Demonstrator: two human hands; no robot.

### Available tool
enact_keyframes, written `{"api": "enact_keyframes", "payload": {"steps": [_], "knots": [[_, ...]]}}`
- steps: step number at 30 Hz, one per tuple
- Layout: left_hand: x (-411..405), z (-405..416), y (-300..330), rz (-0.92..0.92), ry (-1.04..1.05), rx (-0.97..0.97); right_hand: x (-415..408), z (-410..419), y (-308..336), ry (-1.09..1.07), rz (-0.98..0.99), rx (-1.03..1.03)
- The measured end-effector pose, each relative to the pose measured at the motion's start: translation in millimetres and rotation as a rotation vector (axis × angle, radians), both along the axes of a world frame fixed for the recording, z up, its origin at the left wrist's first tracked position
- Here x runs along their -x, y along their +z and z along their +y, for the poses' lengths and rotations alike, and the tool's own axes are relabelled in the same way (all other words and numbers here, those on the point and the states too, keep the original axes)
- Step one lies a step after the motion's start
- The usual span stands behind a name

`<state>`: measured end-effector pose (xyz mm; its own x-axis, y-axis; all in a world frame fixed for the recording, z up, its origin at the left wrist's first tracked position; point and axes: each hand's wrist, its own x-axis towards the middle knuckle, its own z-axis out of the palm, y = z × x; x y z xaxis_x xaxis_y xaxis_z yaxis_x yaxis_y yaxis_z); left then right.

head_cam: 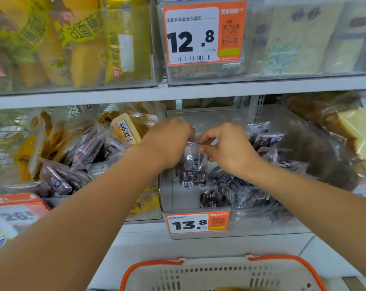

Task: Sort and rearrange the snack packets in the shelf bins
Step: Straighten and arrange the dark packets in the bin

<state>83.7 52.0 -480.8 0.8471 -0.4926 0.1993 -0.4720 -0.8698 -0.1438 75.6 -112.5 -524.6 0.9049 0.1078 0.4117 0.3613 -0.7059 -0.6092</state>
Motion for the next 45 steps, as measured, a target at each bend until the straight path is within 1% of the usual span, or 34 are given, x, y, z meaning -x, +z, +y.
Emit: {"api": "enact_keyframes", "payload": {"steps": [3,4,6,8,9,11,12,14,16,19,22,23,27,29,33,35,38,41,43,45], "knots": [[4.7,3.5,-4.7,0.161,-0.037,-0.011,1.0,6.8,-6.5,0.045,-0.034,0.029],[5.7,3.2,-6.6,0.162,-0.043,-0.011,1.2,9.3,-7.5,0.060,-0.039,0.033],[6.4,-0.3,-8.7,0.095,-0.023,-0.030,2.8,13.1,-4.6,0.068,-0.040,0.031],[6.7,-3.9,-9.1,0.020,0.018,-0.065,6.5,13.8,9.5,0.061,0.056,0.076],[7.2,-5.1,-9.5,-0.005,0.033,-0.078,7.7,9.9,19.0,0.044,0.151,0.172],[8.3,-5.7,-11.1,-0.045,0.044,-0.107,10.0,-4.8,40.3,-0.042,0.338,0.459],[9.2,-5.5,-11.7,-0.068,0.043,-0.128,11.3,-12.6,48.0,-0.083,0.390,0.576],[11.3,-5.1,-11.1,-0.102,0.041,-0.156,13.9,-22.8,50.1,-0.105,0.471,0.735],[12.8,-4.9,-10.8,-0.111,0.048,-0.151,18.3,-23.7,38.3,-0.066,0.598,0.824],[12.8,-5.0,-13.4,-0.098,0.069,-0.131,20.7,-17.0,15.2,-0.065,0.711,0.806],[12.4,-3.3,-13.7,-0.088,0.057,-0.117,20.4,-7.8,2.8,-0.152,0.659,0.758],[12.3,-2.4,-13.2,-0.080,0.044,-0.097,21.0,-5.7,1.3,-0.179,0.608,0.715],[12.4,0.3,-11.6,-0.045,0.030,-0.025,20.1,-14.5,17.9,-0.227,0.334,0.408],[13.3,0.5,-11.1,-0.043,0.037,-0.009,18.6,-27.1,36.5,-0.203,0.298,0.298],[12.3,0.9,-13.4,-0.066,0.036,0.018,27.8,-39.8,69.8,-0.141,0.383,-0.175],[11.7,1.7,-14.0,-0.077,0.032,0.049,30.4,-38.2,73.5,-0.140,0.451,-0.349],[9.7,3.5,-12.9,-0.023,0.031,0.118,33.5,-21.2,54.8,-0.074,0.661,-0.558],[8.6,5.5,-12.1,0.033,-0.022,0.168,30.6,-4.7,28.9,-0.094,0.780,-0.804],[8.0,6.7,-13.3,0.035,-0.097,0.143,27.3,0.7,22.0,-0.056,0.809,-0.926],[10.0,6.6,-12.8,0.088,-0.121,0.073,27.9,1.0,24.0,0.005,0.841,-0.948]]}}
